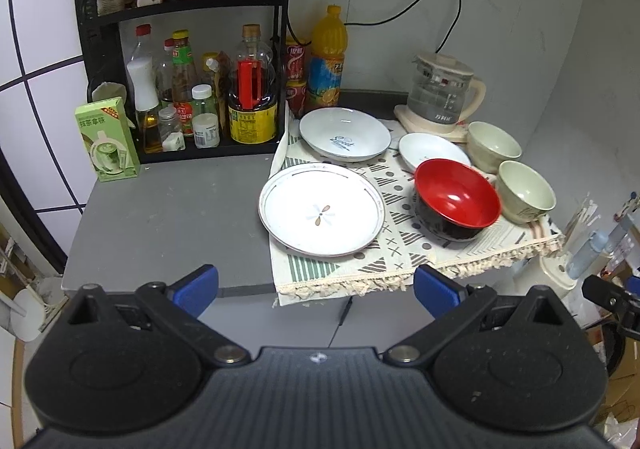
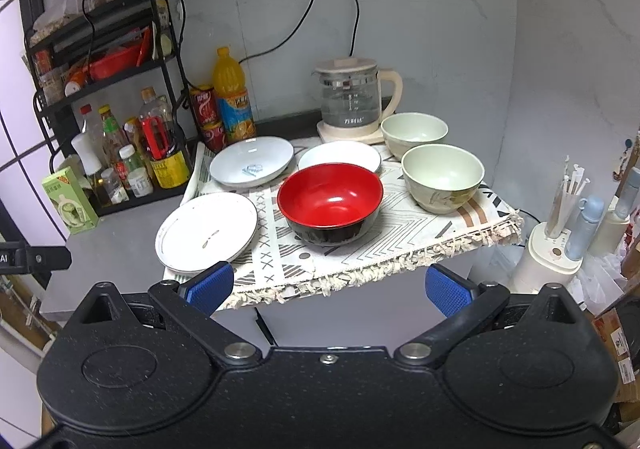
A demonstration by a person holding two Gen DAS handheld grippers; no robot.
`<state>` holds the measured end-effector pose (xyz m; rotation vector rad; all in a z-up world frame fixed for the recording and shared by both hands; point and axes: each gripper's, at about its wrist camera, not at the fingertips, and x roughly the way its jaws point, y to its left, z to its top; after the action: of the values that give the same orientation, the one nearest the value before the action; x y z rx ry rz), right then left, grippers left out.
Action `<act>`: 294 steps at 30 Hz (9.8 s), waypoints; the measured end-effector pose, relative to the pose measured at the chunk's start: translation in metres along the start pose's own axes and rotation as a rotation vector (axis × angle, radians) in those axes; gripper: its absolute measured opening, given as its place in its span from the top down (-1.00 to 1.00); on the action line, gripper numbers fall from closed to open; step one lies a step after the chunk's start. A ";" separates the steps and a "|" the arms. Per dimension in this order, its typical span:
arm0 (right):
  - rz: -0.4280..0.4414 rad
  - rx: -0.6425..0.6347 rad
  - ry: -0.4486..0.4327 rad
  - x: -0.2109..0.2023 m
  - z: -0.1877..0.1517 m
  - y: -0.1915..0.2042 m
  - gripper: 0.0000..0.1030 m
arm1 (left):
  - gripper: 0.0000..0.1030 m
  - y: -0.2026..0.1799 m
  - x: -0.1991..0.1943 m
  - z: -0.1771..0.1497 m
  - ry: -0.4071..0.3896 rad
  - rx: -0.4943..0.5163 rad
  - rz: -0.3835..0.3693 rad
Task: Organize plates and bowls
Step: 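Move both grippers toward the large pale green bowl on the mat, then close both grippers on the rim of the large pale green bowl, then lift the pale green bowl with both grippers and lower it into the red bowl, then open both grippers to release the bowl inside the red bowl, then grasp the rim of the smaller pale green bowl with both grippers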
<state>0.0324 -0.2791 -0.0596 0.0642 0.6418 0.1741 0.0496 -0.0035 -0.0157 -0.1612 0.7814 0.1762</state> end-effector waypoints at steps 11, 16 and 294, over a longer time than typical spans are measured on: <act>-0.008 -0.002 0.057 0.047 0.028 -0.023 -1.00 | -1.00 -0.024 0.058 0.035 0.080 0.018 0.006; 0.010 0.000 0.096 0.073 0.042 -0.031 -1.00 | -1.00 -0.037 0.090 0.053 0.126 0.030 0.008; -0.032 0.595 0.279 0.438 0.171 -0.258 0.66 | 0.77 -0.352 0.471 0.192 0.410 -0.138 -0.205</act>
<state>0.5163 -0.4541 -0.2101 0.6103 0.9565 -0.0457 0.5848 -0.2602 -0.1884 -0.4153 1.1544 0.0008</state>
